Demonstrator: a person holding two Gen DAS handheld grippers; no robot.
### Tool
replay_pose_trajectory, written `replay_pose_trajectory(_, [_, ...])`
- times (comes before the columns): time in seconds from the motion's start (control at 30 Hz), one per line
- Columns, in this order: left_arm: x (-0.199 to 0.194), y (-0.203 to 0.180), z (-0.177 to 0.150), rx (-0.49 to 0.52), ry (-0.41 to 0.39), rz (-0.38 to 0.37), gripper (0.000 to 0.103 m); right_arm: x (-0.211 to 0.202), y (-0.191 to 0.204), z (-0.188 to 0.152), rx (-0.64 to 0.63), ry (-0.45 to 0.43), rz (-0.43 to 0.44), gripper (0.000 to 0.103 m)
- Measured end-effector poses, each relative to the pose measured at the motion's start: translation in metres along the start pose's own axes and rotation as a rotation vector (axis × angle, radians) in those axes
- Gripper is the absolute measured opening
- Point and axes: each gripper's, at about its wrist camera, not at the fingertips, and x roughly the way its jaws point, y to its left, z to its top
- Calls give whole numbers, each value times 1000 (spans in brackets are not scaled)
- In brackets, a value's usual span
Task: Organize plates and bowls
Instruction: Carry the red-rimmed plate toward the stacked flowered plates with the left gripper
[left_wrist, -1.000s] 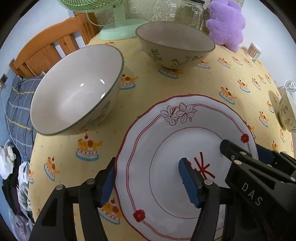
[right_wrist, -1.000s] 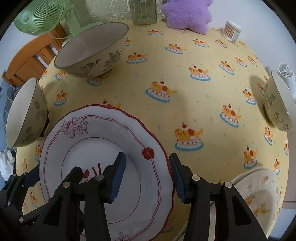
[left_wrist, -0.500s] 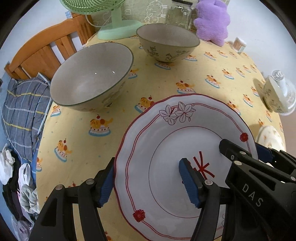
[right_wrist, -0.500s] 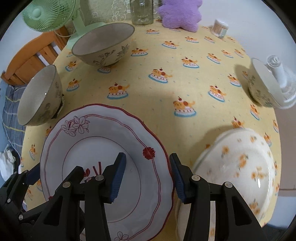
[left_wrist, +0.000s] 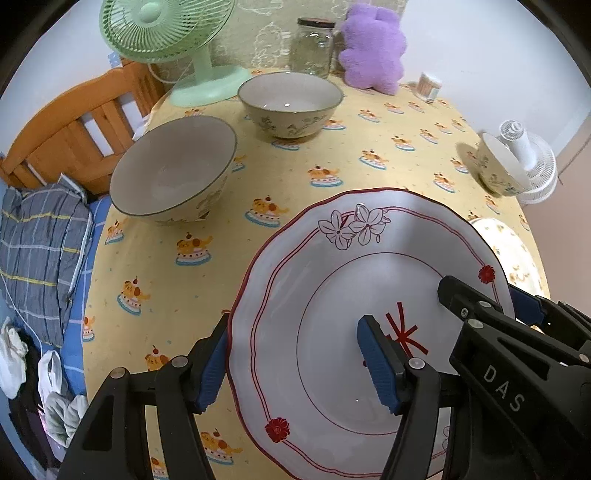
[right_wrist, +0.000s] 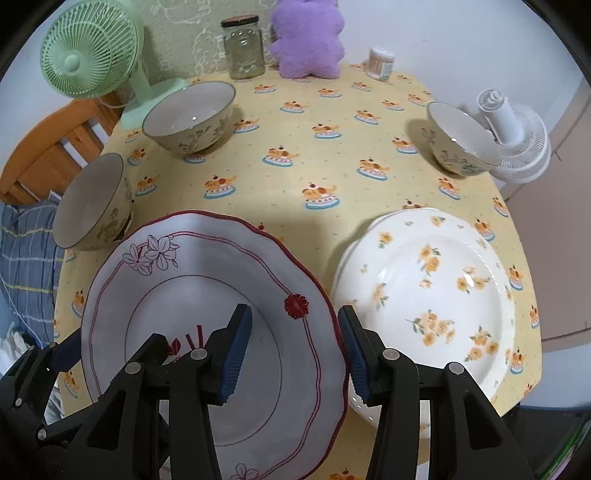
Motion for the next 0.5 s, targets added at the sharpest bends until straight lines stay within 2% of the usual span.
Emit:
replay_pose_trajectory(0.23, [-4,-25,0,37,-20,12,67,-8,-27,-6,37,-20,18,52])
replay_pose_trajectory(0.5, [-3,-74,4,41,-18,14,67,-10,-73,-1,48,-18,25,52])
